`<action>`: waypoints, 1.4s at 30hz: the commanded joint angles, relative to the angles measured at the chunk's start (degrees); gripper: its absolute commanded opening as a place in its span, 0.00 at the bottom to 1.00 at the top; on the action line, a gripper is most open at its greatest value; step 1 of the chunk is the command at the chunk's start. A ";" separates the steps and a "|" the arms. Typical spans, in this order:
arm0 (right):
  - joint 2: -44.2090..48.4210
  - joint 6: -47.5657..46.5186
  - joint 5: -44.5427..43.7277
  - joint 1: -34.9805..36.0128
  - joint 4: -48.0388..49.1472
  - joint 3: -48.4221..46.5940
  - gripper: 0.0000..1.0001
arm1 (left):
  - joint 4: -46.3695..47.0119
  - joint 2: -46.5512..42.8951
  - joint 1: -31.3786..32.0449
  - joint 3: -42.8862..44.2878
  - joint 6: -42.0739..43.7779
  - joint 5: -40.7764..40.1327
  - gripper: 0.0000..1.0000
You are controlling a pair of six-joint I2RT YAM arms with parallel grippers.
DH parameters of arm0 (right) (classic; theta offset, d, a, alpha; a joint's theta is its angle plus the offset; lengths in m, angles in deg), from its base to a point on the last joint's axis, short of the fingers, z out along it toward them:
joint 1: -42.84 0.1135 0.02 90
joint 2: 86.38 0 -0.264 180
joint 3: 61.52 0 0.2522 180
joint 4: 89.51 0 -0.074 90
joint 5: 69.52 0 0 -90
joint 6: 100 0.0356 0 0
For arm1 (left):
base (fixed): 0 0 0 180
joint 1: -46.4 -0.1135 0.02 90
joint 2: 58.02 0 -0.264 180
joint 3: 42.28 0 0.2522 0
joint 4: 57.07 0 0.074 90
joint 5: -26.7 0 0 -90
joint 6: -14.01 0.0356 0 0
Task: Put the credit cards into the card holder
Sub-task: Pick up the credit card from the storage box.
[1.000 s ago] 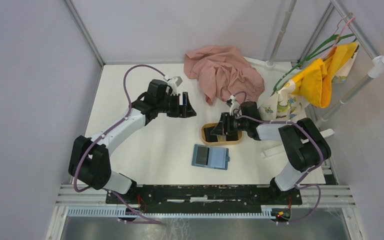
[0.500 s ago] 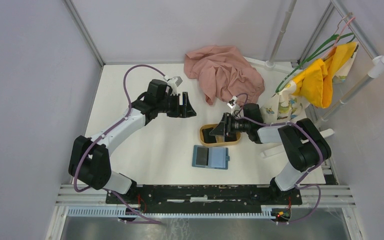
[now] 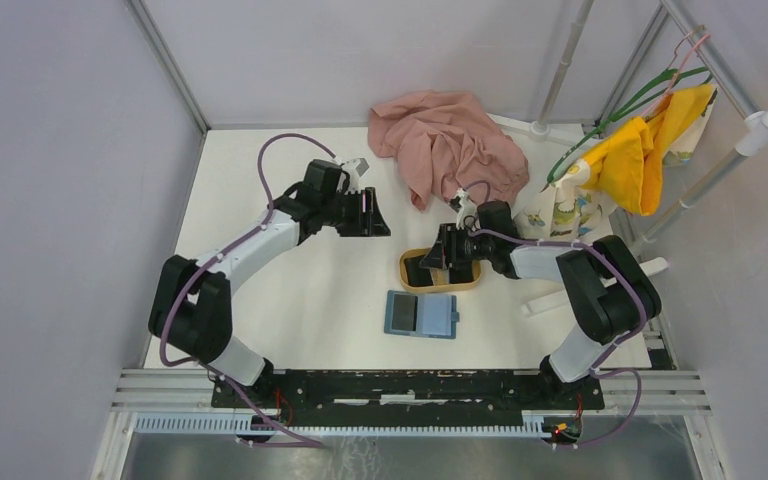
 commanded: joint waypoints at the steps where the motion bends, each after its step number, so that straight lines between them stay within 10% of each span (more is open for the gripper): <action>1: -0.74 -3.16 -5.33 0.69 -3.10 -2.71 0.56 | -2.62 3.64 0.41 2.87 -3.42 1.09 0.60; 42: -2.98 9.14 10.78 2.21 7.14 -1.71 0.39 | -6.87 14.71 8.61 5.90 -2.66 2.60 0.24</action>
